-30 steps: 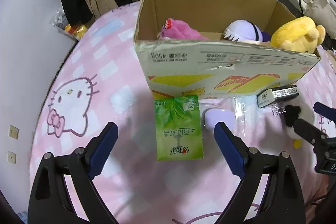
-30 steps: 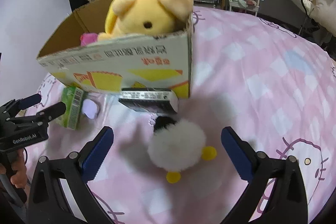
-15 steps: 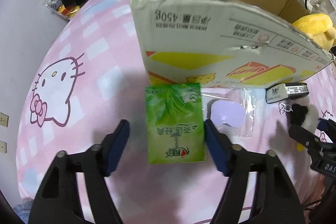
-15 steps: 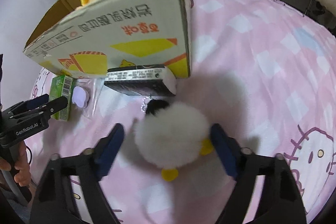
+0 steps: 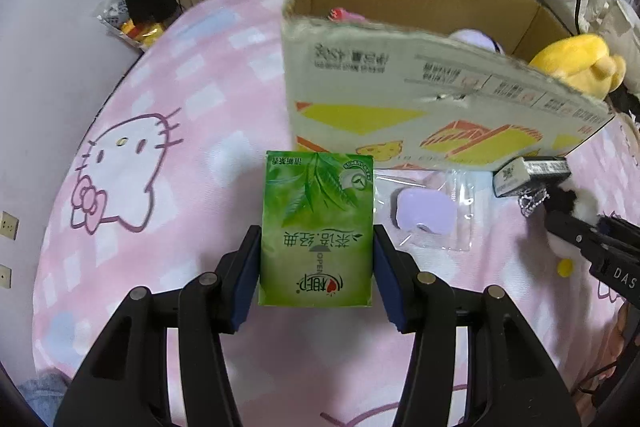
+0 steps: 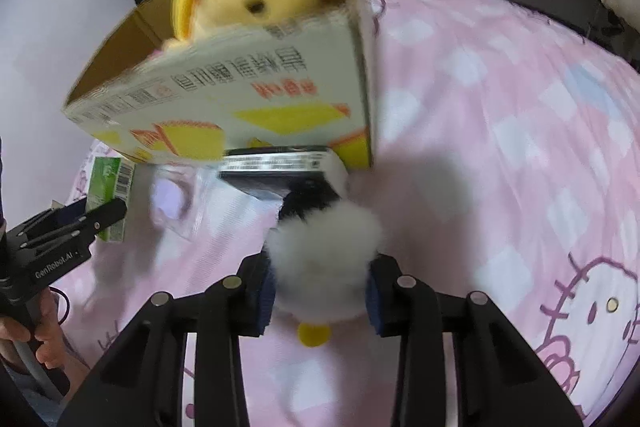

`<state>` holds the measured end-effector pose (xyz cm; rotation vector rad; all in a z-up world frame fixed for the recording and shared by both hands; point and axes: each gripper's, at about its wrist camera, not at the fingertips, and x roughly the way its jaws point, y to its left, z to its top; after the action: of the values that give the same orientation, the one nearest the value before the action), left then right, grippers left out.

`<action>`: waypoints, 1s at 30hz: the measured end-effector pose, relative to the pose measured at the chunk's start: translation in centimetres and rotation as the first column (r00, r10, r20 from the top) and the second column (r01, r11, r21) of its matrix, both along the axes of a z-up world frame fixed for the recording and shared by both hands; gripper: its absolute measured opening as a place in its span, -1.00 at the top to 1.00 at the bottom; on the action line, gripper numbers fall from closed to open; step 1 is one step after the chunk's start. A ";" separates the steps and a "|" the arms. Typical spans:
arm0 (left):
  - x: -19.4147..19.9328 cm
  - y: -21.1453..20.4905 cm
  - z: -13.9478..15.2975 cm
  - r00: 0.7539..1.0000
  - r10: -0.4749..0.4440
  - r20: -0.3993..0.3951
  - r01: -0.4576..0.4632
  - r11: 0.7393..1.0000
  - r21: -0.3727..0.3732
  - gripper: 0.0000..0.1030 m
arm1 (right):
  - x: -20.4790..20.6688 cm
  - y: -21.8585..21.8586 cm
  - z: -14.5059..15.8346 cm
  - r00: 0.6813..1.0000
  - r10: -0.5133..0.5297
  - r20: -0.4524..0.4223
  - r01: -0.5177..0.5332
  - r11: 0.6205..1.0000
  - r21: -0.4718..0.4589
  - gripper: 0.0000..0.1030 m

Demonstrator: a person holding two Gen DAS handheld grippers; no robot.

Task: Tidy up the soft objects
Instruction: 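Lower the left tool onto the green tissue pack while the right tool approaches the white chick, then lift the tissue pack with the left tool while the right tool carries the chick over the box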

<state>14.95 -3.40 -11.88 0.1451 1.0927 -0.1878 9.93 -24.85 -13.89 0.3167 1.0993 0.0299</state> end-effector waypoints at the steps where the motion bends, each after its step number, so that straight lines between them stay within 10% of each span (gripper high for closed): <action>1: -0.1 0.2 0.3 1.000 0.007 0.008 -0.007 1.000 0.001 0.00 | -0.2 0.1 0.6 1.000 0.002 0.021 -0.002 1.000 0.001 0.26; 9: -3.6 0.8 4.8 0.982 0.014 0.186 -0.015 1.000 0.006 0.00 | -2.2 -0.1 5.3 0.981 -0.003 0.194 0.000 1.000 0.013 0.26; 30: -6.1 -0.3 15.6 0.838 -0.073 0.541 0.105 0.994 -0.028 -0.01 | -2.3 1.9 16.1 0.818 0.107 0.565 -0.054 0.992 -0.110 0.25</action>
<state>8.82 -3.73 3.75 0.1848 0.5127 -0.2442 7.62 -22.92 2.22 0.1598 0.5094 0.1430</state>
